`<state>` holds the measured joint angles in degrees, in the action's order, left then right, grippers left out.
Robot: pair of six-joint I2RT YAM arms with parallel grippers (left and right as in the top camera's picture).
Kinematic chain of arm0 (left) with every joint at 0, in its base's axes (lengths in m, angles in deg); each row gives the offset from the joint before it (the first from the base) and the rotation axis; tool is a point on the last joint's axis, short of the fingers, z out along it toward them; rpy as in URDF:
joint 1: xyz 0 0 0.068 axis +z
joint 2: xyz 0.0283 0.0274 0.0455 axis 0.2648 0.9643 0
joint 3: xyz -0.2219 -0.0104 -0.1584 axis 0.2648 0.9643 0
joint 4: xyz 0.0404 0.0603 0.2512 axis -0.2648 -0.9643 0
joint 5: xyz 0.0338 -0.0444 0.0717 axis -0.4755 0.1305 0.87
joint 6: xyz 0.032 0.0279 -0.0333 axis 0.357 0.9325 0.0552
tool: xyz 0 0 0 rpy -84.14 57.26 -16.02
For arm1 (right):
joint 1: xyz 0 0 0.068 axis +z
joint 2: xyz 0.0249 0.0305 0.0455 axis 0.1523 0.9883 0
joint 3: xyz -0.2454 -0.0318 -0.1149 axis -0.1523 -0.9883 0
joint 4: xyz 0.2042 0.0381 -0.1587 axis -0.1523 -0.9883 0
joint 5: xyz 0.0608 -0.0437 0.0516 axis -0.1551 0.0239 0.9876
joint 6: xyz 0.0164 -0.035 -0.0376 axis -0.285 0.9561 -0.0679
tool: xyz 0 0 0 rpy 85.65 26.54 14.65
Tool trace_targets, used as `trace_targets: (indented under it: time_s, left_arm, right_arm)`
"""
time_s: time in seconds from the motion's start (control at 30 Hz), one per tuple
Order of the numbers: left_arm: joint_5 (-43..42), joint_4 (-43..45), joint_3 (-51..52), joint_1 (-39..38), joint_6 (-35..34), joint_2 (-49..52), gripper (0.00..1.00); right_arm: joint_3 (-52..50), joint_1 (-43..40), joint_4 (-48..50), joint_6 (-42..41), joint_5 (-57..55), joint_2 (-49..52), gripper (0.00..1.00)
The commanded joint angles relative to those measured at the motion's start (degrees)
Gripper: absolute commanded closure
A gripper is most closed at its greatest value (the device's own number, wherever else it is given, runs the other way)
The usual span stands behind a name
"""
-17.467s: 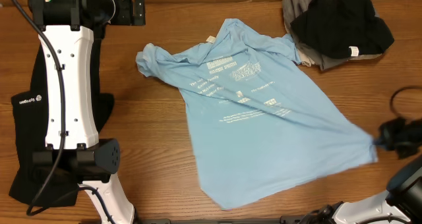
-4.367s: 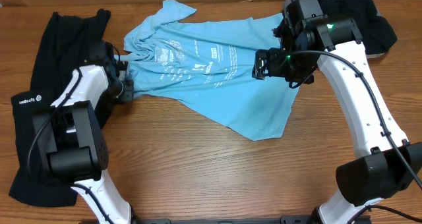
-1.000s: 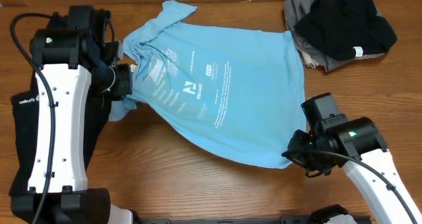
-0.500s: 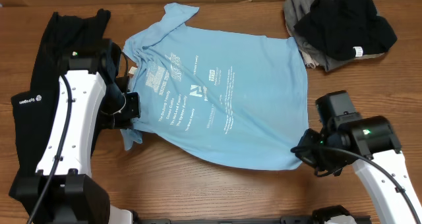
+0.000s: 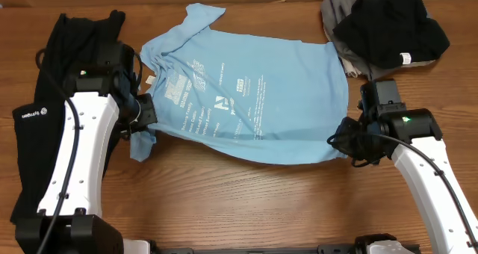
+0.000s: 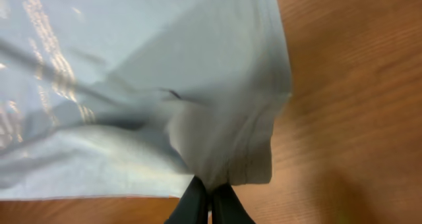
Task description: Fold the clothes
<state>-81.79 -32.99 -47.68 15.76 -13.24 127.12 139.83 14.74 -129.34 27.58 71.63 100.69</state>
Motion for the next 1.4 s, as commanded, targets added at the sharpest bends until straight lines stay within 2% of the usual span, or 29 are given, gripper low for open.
trace_targets:
  time_s: [0.0, 0.4, 0.67, 0.97, 1.37]
  left_arm:
    - [1.79, 2.75, -2.03, 0.2, -1.11, -2.99, 0.96]
    - [1.79, 16.28, -1.79, 0.26, -0.92, -1.22, 0.96]
    - [1.57, 21.22, -1.79, -0.48, -0.22, 6.54, 0.96]
    - [1.46, 27.3, -1.79, -2.64, 1.49, 17.31, 0.96]
    - [1.64, 34.27, -1.79, -2.67, 1.44, 18.4, 0.96]
  right_arm:
    - [2.29, -0.28, 3.61, 2.8, 0.28, -0.52, 0.96]
    - [2.29, -0.28, 17.88, 5.66, -2.73, 8.52, 0.96]
    - [2.29, -1.2, 24.26, 7.08, -4.0, 14.84, 0.96]
    - [2.27, -5.51, 27.23, 8.2, -4.66, 15.72, 0.96]
    - [2.25, -7.72, 28.44, 10.1, -4.61, 15.74, 0.96]
